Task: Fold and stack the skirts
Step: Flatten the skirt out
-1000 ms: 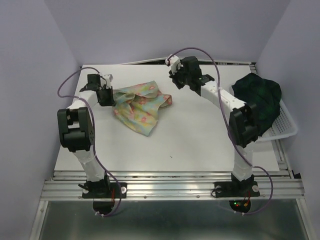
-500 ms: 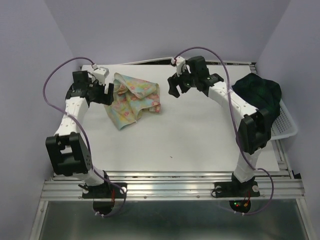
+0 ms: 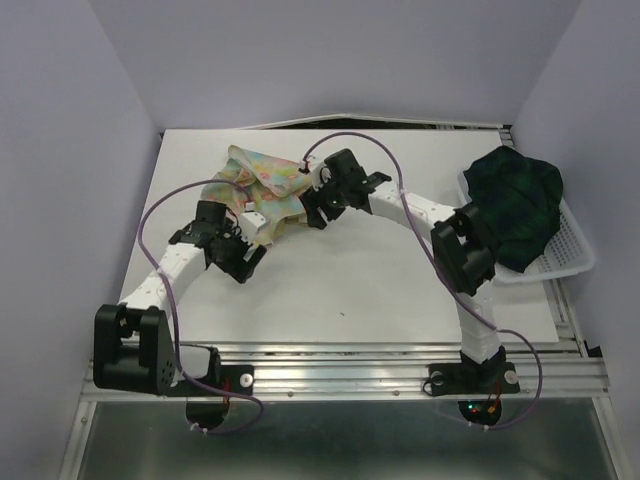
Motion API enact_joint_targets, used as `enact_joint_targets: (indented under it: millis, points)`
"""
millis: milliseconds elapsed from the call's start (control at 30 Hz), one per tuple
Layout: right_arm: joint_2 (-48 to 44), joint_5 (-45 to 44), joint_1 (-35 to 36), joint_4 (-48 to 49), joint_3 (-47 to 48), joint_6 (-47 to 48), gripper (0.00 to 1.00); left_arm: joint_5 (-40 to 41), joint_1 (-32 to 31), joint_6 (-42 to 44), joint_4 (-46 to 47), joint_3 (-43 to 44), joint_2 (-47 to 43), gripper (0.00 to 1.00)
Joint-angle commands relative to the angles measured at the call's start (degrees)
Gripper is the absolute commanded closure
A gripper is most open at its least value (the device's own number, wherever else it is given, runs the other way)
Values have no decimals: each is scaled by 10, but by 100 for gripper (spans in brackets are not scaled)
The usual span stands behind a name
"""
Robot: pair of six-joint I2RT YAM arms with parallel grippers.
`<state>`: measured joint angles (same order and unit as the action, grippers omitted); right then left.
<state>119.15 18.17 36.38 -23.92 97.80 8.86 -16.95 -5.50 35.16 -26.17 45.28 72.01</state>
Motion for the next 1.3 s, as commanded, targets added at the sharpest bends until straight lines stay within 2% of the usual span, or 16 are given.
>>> enact_joint_targets:
  millis: [0,133,200,300,400,467,533,567,600,633,667,733,767,967,1067,1267]
  points:
    - [34,-35,-6,36,32,-17,28,55,-36,-18,46,-12,27,6]
    - [58,-73,-1,63,41,-42,39,91,-39,-58,103,-10,62,7]
    - [67,-97,-1,71,55,-56,47,107,-41,-77,120,-5,82,11]
    - [73,-128,-1,85,70,-73,52,147,-41,-111,168,-2,99,16]
    - [73,-124,-1,87,85,-87,56,138,-41,-130,174,13,122,24]
    - [72,-120,-1,92,90,-105,58,135,-41,-144,175,25,134,35]
    - [72,-119,-1,105,95,-112,67,145,-41,-150,178,30,139,45]
    - [72,-124,-1,112,96,-117,73,149,-41,-154,179,31,139,56]
    - [72,-129,-1,120,96,-120,86,154,-41,-156,181,32,138,62]
    - [72,-139,-1,128,105,-127,92,163,-39,-157,183,32,135,74]
    - [74,-145,-1,128,112,-130,99,187,-37,-162,186,31,130,80]
    - [70,-150,-1,128,124,-134,99,215,-31,-163,194,32,119,91]
    - [59,-157,-7,127,133,-133,99,224,-21,-164,194,36,105,100]
    - [-5,-171,-37,124,151,-120,99,236,10,-138,175,102,32,100]
    - [-51,-178,-42,124,164,-96,99,251,9,-125,157,199,8,100]
    - [-134,-229,-47,123,193,36,99,271,1,-49,132,321,-8,100]
